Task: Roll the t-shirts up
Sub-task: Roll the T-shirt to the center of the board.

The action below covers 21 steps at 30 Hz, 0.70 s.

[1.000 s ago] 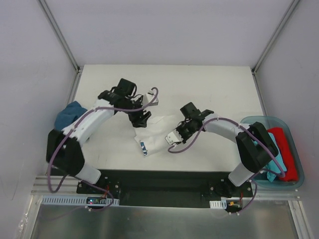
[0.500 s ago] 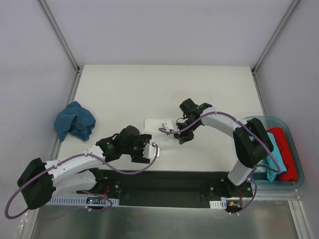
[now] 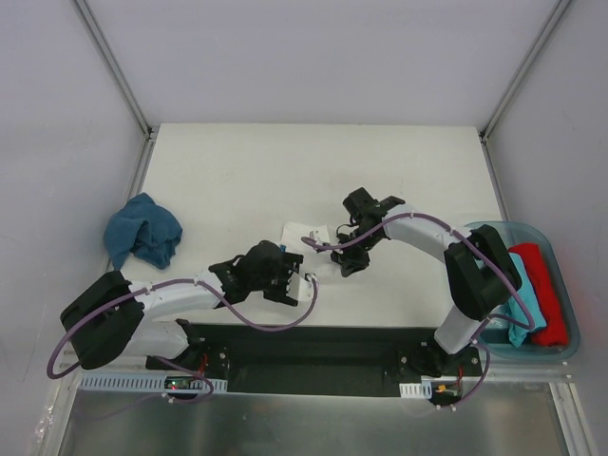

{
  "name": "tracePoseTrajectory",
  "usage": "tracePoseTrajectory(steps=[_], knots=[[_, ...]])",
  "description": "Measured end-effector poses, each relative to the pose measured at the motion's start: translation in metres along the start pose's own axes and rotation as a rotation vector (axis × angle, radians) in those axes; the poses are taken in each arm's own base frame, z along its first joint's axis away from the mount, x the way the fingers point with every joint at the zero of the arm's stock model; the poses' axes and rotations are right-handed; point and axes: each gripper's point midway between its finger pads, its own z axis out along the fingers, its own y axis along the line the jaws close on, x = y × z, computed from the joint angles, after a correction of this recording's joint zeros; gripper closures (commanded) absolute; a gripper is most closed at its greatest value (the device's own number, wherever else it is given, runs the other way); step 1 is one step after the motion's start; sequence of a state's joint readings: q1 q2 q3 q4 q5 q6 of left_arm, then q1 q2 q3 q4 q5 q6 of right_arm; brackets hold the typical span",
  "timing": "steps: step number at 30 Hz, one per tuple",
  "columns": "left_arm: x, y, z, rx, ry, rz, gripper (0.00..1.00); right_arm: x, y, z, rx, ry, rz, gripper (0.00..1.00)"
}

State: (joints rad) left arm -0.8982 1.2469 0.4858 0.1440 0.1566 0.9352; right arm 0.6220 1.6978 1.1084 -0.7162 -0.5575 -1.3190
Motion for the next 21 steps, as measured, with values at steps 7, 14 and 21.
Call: tracePoseTrajectory(steps=[7,14,21], knots=[[0.002,0.011,0.006,-0.037,0.01,0.057,0.3,0.001,0.0,0.0,-0.002,-0.002,0.015,0.92],[0.009,0.013,0.022,-0.024,0.042,0.128,0.67,0.0,0.0,0.001,-0.016,0.0,0.033,0.92],[0.011,0.042,0.039,0.034,0.109,0.109,1.0,0.006,0.0,-0.003,-0.02,-0.005,0.072,0.92]])
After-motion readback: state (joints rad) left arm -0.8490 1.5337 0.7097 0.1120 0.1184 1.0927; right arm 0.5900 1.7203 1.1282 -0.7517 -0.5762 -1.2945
